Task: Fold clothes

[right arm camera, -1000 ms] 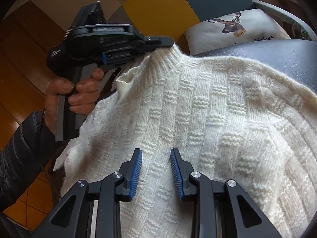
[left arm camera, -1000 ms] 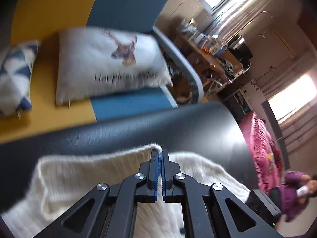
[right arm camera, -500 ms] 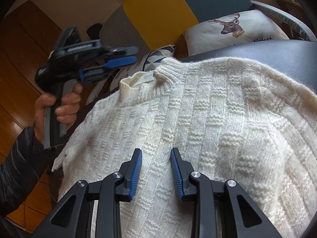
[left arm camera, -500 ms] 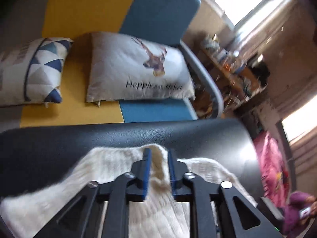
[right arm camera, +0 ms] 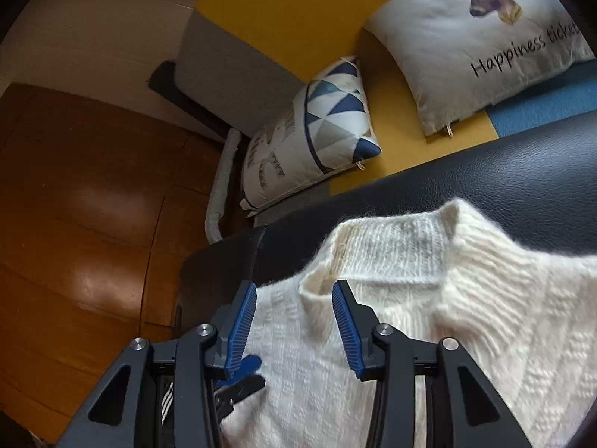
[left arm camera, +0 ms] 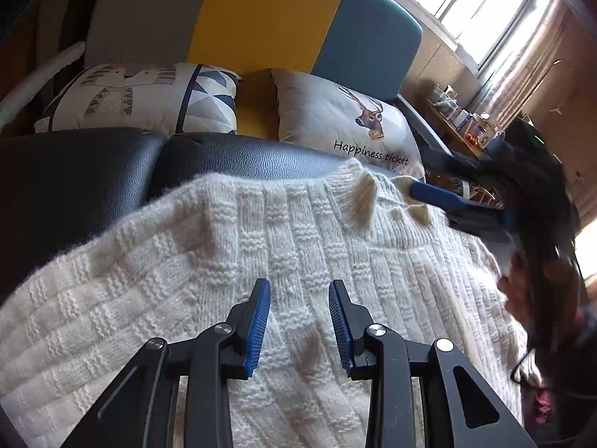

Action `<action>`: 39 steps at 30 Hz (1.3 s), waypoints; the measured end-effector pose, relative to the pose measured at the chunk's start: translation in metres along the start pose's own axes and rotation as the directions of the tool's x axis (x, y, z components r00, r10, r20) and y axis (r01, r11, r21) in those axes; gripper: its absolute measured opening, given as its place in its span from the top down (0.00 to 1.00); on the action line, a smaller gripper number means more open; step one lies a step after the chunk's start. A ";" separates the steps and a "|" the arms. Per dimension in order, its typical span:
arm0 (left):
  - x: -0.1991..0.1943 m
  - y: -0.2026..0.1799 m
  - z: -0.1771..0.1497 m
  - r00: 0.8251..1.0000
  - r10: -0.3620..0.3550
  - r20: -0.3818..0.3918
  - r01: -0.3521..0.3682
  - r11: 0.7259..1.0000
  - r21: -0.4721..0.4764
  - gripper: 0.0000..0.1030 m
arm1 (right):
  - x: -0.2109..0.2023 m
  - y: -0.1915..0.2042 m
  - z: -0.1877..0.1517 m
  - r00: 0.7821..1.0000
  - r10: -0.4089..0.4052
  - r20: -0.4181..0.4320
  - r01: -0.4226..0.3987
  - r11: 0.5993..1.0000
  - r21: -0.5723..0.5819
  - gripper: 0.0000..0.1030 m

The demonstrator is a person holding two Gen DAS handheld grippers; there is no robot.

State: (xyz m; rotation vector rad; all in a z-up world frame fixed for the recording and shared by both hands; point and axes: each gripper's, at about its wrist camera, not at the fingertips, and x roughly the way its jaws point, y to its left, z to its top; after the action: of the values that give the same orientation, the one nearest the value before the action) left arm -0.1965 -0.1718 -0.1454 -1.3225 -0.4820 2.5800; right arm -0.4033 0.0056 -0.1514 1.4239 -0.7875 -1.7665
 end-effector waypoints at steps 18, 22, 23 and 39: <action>-0.007 0.009 -0.010 0.999 -0.027 0.038 0.028 0.999 -0.026 0.67 | 0.015 0.009 0.019 0.995 -0.043 0.090 0.044 0.999 -0.014 0.53; -0.053 0.034 0.003 0.988 -0.076 0.133 0.096 0.984 -0.152 0.67 | -0.014 0.033 -0.007 0.994 -0.062 0.085 0.072 0.990 -0.119 0.53; -0.069 0.045 0.005 0.985 -0.057 0.164 0.085 0.981 -0.174 0.67 | -0.020 0.040 -0.016 0.995 -0.066 0.075 0.077 0.986 -0.151 0.53; -0.163 0.174 -0.105 0.934 0.357 0.031 -0.321 0.873 -0.367 0.62 | 0.088 0.128 -0.211 0.896 -0.427 -0.123 0.219 0.665 -0.714 0.53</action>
State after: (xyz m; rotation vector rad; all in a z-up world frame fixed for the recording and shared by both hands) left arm -0.0220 -0.3652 -0.1461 -1.5150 -0.8390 2.9621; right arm -0.1880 -0.1426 -0.1358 1.2788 0.3137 -1.7741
